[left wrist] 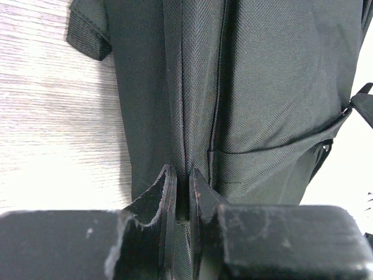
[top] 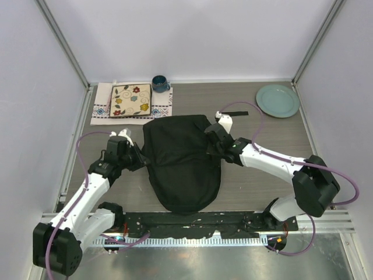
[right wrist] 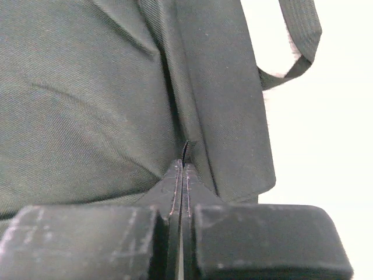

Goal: Pack the student bag
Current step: Zip the student bag at the center of the board, then move the student bag to the center of the board.

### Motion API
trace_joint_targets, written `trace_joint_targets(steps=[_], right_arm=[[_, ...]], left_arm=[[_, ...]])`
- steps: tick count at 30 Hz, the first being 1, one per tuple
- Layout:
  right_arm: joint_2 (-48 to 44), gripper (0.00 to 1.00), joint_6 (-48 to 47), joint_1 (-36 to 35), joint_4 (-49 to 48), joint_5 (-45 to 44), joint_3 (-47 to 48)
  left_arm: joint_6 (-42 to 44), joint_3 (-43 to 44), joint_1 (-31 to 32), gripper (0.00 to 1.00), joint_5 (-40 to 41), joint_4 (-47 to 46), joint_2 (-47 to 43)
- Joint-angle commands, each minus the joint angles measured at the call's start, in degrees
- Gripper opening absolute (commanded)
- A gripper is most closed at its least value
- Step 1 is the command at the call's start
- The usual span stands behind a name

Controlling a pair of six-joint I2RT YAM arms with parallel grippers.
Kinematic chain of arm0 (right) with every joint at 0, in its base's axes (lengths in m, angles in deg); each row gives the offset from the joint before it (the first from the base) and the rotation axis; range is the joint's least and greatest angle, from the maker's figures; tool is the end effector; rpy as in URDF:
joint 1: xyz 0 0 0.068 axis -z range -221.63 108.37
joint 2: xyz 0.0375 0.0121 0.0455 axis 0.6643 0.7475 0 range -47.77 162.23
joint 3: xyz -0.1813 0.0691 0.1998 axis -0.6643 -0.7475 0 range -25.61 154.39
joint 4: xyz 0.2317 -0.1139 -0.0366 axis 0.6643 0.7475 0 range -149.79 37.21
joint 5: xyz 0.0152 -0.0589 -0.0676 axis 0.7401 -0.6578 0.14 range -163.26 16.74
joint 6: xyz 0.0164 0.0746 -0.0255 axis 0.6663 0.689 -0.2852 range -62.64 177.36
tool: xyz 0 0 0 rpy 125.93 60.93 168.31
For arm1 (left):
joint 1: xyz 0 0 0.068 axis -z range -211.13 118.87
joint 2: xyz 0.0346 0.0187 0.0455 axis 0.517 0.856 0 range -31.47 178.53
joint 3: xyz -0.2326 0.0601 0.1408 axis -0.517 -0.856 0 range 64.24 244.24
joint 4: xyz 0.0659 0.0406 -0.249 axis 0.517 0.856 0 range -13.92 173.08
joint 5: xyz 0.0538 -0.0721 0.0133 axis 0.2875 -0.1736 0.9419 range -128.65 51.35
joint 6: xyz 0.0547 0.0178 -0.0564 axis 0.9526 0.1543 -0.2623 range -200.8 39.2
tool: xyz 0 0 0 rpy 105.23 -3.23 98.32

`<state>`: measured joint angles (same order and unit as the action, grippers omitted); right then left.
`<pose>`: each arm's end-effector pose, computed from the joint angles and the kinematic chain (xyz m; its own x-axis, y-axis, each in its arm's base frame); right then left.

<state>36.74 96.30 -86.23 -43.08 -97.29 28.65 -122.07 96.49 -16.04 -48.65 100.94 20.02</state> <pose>0.2543 0.2111 0.2103 -0.6834 0.1321 -0.7179 -0.0179 0.9802 0.1974 0.1945 -0.0649 0.2016 -0.7535 -0.4697 -0.4601 -0.1600 0.8097 -0.5646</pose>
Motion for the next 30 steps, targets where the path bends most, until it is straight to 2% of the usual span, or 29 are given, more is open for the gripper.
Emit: trace_joint_targets(steps=[1, 6, 9, 10, 11, 13, 14, 16, 17, 19, 20, 22, 23, 26, 28, 30], right_arm=[[-5.5, 0.0, -0.4, 4.9, 1.1, -2.4, -4.5], [-9.3, 0.0, 0.0, 8.3, 1.3, -0.8, -9.6], [-12.2, 0.0, 0.8, 8.6, 1.2, -0.3, -11.2], [-13.1, 0.0, 1.1, 8.4, 1.2, -0.2, -11.5], [-14.8, 0.0, 1.2, 8.5, 1.0, 0.0, -12.1], [-16.5, 0.09, 1.0, 8.6, -0.3, 1.4, -12.7], [-17.0, 0.22, 0.9, 8.7, -0.1, 2.0, -12.5], [-17.4, 0.26, 0.7, 10.1, 0.9, 3.7, -11.6], [-17.4, 0.42, 0.1, 10.6, 1.3, 4.4, -10.2], [-17.4, 0.53, -0.8, 12.0, 4.4, 5.3, -8.1], [-17.8, 0.63, -1.7, 12.2, 5.6, 5.1, -6.1], [-19.5, 0.68, -2.3, 12.5, 7.7, 6.2, -5.3], [-20.1, 0.7, -2.5, 12.7, 8.3, 7.4, -5.3], [-23.0, 0.7, -0.8, 12.7, 11.9, 13.8, -8.4], [-28.0, 0.7, 2.4, 12.7, 10.7, 17.6, -12.6], [-31.7, 0.7, 5.2, 12.7, 6.6, 26.2, -20.7]], left_arm=[[3.2, 0.7, -2.1, 0.0, 1.9, 2.3, -0.1], [3.5, 0.9, -2.3, 0.0, 0.5, 0.7, 0.5], [2.9, 0.0, -2.3, 0.0, -4.4, -4.2, 0.9], [2.0, -0.3, -2.3, 0.0, -8.9, -6.1, 1.7], [1.4, -0.2, -2.3, 0.07, -10.3, -7.7, 2.2], [0.6, 2.3, -2.3, 0.14, -13.0, -9.8, 4.7], [0.7, 3.2, -2.3, 0.16, -13.3, -10.2, 5.8], [0.8, 6.8, -2.3, 0.16, -13.1, -10.8, 8.7], [1.0, 7.9, -2.3, 0.18, -13.4, -11.1, 9.9], [1.5, 11.8, -2.3, 0.22, -13.2, -9.9, 12.3], [2.1, 13.1, -2.3, 0.27, -12.5, -7.6, 13.7], [2.5, 14.3, -2.3, 0.31, -12.3, -6.1, 13.5], [3.0, 13.9, -2.3, 0.55, -12.6, -5.4, 11.3], [3.8, 10.6, -2.3, 0.78, -10.0, -1.6, 6.1], [3.6, 6.8, -2.3, 0.85, -8.7, 0.4, -0.2], [0.4, 0.8, -2.3, 0.87, -10.9, 0.5, -6.5]])
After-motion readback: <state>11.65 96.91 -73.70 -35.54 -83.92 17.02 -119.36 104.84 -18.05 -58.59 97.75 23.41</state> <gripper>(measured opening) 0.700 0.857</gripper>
